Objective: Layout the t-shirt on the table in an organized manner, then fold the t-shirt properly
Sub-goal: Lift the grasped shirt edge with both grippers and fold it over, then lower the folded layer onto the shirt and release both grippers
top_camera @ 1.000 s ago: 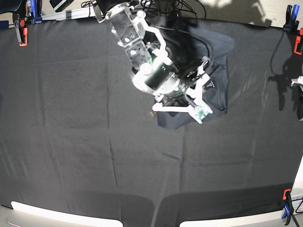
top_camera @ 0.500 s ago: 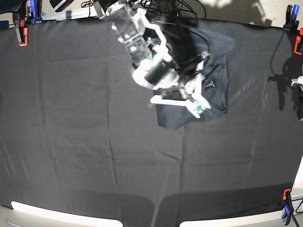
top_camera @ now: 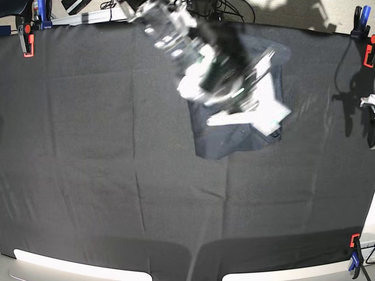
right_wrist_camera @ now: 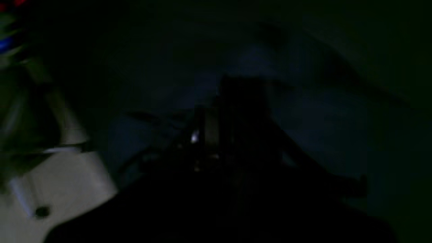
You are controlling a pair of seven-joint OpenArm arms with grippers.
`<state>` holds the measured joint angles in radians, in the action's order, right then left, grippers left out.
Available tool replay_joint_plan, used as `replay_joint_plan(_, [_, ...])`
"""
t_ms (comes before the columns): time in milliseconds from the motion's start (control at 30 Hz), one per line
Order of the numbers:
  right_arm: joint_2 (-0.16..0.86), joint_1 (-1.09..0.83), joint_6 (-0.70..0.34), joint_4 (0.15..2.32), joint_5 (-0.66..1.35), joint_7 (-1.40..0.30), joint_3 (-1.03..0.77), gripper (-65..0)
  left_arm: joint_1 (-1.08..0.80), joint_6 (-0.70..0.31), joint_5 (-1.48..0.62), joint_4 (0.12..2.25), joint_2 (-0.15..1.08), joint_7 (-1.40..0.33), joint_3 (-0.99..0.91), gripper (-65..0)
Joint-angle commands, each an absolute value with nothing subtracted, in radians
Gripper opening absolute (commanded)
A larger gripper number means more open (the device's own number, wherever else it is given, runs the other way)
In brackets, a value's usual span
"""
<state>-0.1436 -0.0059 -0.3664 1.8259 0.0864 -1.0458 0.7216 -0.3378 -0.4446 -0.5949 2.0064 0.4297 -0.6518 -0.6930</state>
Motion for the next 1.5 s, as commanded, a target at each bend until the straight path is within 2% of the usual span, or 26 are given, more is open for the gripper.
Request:
replay_joint_plan(0, [-0.157, 0.019, -0.369, 1.840, 0.133, -1.037, 0.748, -65.0, -0.332, -0.441, -0.603, 2.021, 0.447, -0.620, -0.701, -36.0])
replay_joint_plan(200, [-0.157, 0.035, -0.374, 1.840, 0.339, -1.068, 0.820, -65.0, -0.332, -0.441, -0.572, 2.021, 0.447, -0.620, -0.701, -36.0])
replay_joint_plan(300, [-0.157, 0.035, -0.448, 1.840, 0.414, -1.085, 0.818, -63.6, -0.332, -0.441, -0.544, 2.021, 0.447, -0.619, -0.701, -36.0])
replay_joint_plan(433, [-0.157, 0.035, -0.514, 1.840, 0.530, -1.085, 0.817, -42.8, -0.332, -0.441, -0.540, 2.021, 0.447, -0.612, -0.701, -36.0])
replay_joint_plan(500, [-0.157, 0.035, -0.520, 1.840, 0.566, -1.085, 0.817, -39.3, -0.332, -0.441, -0.540, 2.021, 0.447, -0.606, -0.701, -36.0])
replay_joint_plan(733, [-0.157, 0.035, -0.524, 1.844, 0.587, -1.106, 0.806, -39.4, -0.332, -0.440, -0.544, 2.021, 0.447, -0.571, -0.701, -36.0])
replay_joint_plan(867, [-0.157, 0.035, -0.523, 1.879, 0.440, -1.134, 0.720, -39.4, -0.332, -0.440, -0.612, 2.021, 0.447, -0.576, -0.701, -36.0])
replay_joint_plan(1000, [-0.157, 0.036, -0.523, 1.899, 0.263, -1.124, 0.546, -39.4, -0.332, -0.443, -0.744, 2.027, 0.446, -0.614, -0.701, -36.0])
replay_joint_plan(1133, [-0.132, 0.044, -0.516, 1.899, 0.240, -1.076, 0.342, -39.4, -0.332, -0.562, -0.877, 2.041, 0.435, -0.682, -0.700, -36.0])
replay_joint_plan(1267, [-0.084, 0.082, -0.516, 1.899, 0.269, -1.073, 0.190, -39.4, -0.332, -0.661, -0.996, 2.067, 0.360, -0.740, -0.661, -36.0])
replay_joint_plan(1467, [-0.054, 0.091, -0.516, 1.898, 0.320, -1.065, 0.102, -39.4, -0.333, -0.686, -0.992, 2.075, 0.297, -0.825, -0.424, -36.0])
